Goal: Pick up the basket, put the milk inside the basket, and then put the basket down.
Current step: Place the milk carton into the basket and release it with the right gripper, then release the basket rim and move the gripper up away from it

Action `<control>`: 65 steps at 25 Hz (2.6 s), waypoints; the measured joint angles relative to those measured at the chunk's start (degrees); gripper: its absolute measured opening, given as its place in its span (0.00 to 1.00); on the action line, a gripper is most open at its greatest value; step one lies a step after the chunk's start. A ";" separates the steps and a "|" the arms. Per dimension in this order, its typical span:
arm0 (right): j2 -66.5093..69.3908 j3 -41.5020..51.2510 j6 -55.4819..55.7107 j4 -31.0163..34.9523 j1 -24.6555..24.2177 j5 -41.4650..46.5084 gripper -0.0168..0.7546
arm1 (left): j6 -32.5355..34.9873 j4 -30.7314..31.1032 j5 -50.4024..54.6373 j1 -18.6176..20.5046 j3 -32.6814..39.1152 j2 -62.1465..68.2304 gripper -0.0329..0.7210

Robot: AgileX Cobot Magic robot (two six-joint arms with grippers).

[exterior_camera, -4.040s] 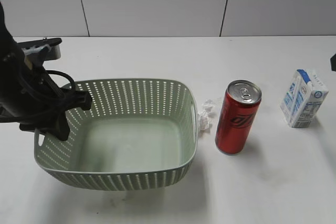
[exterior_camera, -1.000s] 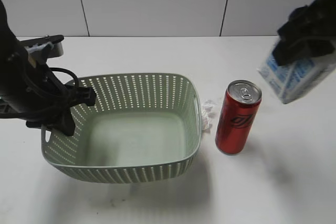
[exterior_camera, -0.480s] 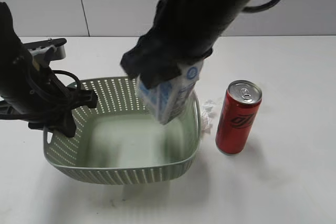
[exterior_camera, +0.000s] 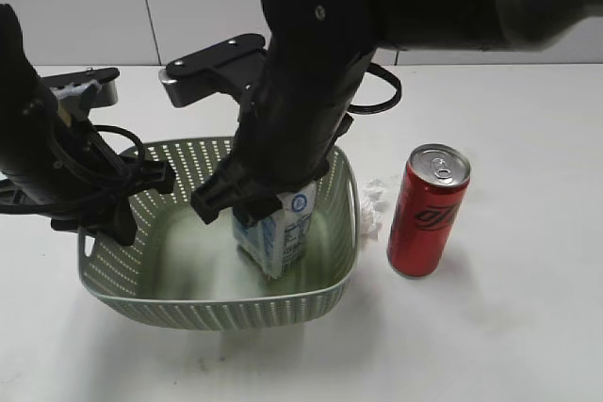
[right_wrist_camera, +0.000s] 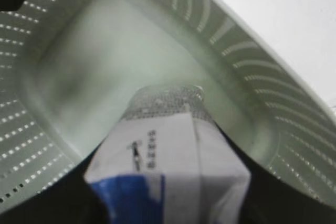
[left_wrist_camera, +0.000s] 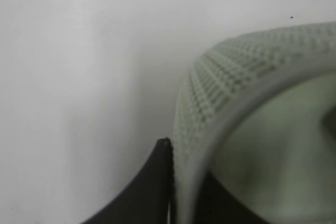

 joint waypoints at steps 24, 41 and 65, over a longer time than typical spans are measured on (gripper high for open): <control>-5.94 -5.69 -3.09 0.01 -0.46 4.95 0.75 | -0.08 0.38 2.44 1.70 0.10 0.36 0.05; -7.18 -9.94 -7.48 -0.62 -34.85 13.88 0.75 | -0.08 -0.80 3.77 1.70 0.10 0.36 0.05; -24.50 12.67 -9.08 -0.62 -49.65 18.27 0.85 | -0.08 -1.30 6.13 1.70 0.10 0.36 0.05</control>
